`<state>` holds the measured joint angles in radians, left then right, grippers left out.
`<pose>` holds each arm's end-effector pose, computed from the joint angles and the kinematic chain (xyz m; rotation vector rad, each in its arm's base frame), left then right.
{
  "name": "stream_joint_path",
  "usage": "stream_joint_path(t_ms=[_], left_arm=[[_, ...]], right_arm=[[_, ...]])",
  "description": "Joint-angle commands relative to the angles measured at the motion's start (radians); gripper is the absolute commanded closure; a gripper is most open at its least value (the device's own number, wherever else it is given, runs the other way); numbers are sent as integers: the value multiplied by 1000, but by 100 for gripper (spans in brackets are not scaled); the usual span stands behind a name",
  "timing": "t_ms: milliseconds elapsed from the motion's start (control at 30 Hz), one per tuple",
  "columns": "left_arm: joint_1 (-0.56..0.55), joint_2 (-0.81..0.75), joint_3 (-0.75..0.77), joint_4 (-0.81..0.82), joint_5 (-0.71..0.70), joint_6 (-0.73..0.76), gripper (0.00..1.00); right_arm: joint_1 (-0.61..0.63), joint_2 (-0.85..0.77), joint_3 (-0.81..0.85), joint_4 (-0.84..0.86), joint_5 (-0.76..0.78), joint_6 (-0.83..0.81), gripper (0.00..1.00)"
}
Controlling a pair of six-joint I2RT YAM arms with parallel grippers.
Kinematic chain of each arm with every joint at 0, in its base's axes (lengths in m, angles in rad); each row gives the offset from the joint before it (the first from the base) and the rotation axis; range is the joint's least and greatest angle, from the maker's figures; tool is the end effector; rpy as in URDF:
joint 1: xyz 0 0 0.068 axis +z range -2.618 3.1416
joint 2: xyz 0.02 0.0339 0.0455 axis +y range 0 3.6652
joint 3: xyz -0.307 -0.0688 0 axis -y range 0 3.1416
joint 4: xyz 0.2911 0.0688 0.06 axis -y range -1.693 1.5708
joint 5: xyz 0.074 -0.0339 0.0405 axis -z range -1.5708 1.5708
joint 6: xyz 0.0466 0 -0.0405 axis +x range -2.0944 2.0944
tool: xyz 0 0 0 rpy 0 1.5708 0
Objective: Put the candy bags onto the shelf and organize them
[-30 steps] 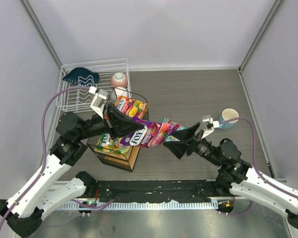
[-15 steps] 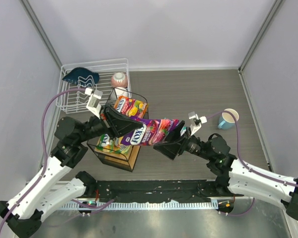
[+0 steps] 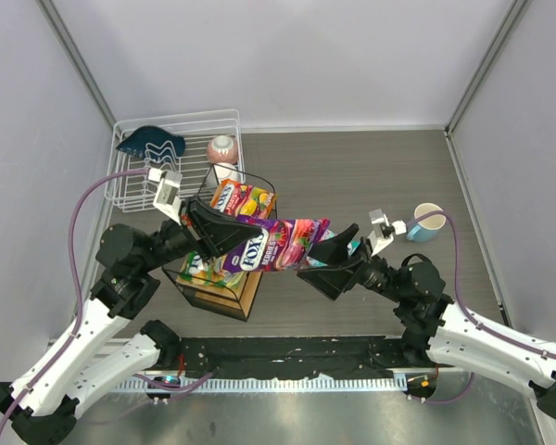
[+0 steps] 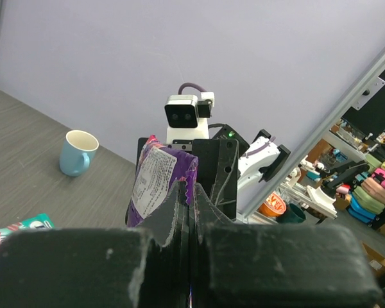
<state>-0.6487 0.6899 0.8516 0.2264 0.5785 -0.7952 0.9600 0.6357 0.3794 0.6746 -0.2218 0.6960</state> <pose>0.1165 -0.1203 0.4577 0.4782 1.3353 -1.5657 0.0942 0.1525 0.3285 -0.3916 1.2582 1.5700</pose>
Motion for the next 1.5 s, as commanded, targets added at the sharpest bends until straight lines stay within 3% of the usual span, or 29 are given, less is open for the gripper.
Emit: stream_joint_path(t_ms=[0, 200, 400, 533, 667, 800, 933, 1000, 1100, 1133, 1333, 1467], left_arm=[[-5, -18, 3, 47, -20, 11, 100], [-5, -12, 4, 37, -26, 14, 100], [-5, -26, 0, 11, -45, 37, 100], [-5, -24, 0, -4, -52, 47, 100], [-5, -20, -5, -12, -61, 50, 99], [-5, -24, -14, -24, -75, 59, 84], [-5, -32, -8, -62, -95, 86, 50], [-3, -35, -2, -76, -114, 102, 40], [-5, -39, 13, -119, -138, 131, 15], [-5, -41, 20, -134, -153, 140, 1], [-3, -62, 154, -352, -276, 287, 0], [-3, -96, 220, -502, -411, 387, 0]], right_arm=[[0, 16, 50, -4, 9, -41, 11], [0, 79, 75, 52, -39, -20, 15], [0, 79, 95, 39, -40, -18, 37], [0, 68, 105, 11, -30, -18, 59], [0, 62, 108, 10, -31, -15, 74], [0, 56, 111, 5, -33, -10, 87], [0, 47, 108, -3, -10, -1, 99], [0, 38, 107, -6, 2, 5, 99], [0, 9, 96, -12, 24, 13, 99], [0, -4, 86, -12, 32, 14, 99], [0, -132, 50, -110, 122, 20, 99], [0, -204, 93, -426, 297, 25, 99]])
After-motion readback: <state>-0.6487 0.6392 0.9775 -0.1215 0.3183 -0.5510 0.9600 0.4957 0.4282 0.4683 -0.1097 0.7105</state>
